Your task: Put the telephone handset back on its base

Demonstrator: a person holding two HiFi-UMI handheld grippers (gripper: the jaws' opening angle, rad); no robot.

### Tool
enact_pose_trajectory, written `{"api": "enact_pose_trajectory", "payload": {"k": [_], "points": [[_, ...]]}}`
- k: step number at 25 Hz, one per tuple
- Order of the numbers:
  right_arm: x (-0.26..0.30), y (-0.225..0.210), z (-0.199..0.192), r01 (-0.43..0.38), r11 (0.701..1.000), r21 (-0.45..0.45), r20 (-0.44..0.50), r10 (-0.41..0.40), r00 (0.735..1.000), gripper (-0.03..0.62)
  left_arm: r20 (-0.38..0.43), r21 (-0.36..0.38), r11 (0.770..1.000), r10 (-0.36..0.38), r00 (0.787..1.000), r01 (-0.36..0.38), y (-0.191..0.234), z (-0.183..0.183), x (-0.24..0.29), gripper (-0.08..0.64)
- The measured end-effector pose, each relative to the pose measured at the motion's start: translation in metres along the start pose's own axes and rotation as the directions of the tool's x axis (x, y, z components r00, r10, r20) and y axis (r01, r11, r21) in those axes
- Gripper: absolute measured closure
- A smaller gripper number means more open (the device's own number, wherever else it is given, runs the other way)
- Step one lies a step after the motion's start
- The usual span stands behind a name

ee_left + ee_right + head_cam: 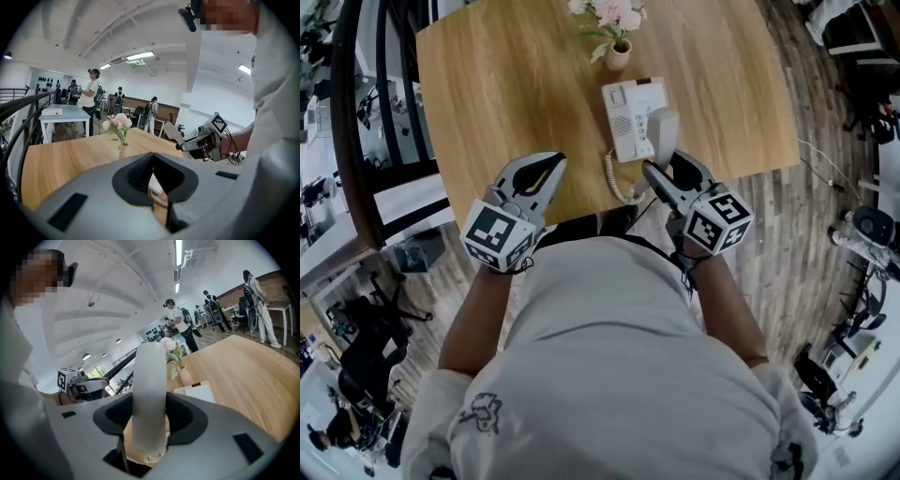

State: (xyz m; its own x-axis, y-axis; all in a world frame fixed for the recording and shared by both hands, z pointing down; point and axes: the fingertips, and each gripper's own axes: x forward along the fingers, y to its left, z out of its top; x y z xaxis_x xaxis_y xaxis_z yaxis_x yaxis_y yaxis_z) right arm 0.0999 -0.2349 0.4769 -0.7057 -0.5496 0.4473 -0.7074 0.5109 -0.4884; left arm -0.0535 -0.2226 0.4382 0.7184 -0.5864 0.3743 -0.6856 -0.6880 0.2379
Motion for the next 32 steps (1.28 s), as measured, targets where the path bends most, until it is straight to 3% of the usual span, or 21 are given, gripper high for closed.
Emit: {"api": "enact_pose_trajectory", "payload": {"k": [15, 22, 32], "points": [[0.069, -0.045, -0.033, 0.105, 0.994, 0.025, -0.128, -0.101, 0.987, 0.368, -0.048, -0.060, 0.995, -0.076, 0.996, 0.073, 0.047, -0.029, 0.034, 0.554], [0.097, -0.070, -0.053, 0.139, 0.989, -0.053, -0.215, -0.148, 0.965, 0.368, -0.084, -0.083, 0.990, -0.117, 0.990, 0.110, 0.053, -0.046, 0.052, 0.554], [0.132, -0.099, -0.072, 0.208, 0.977, -0.056, -0.298, -0.215, 0.930, 0.368, -0.102, -0.117, 0.987, -0.124, 0.987, 0.112, 0.070, -0.064, 0.077, 0.554]]}}
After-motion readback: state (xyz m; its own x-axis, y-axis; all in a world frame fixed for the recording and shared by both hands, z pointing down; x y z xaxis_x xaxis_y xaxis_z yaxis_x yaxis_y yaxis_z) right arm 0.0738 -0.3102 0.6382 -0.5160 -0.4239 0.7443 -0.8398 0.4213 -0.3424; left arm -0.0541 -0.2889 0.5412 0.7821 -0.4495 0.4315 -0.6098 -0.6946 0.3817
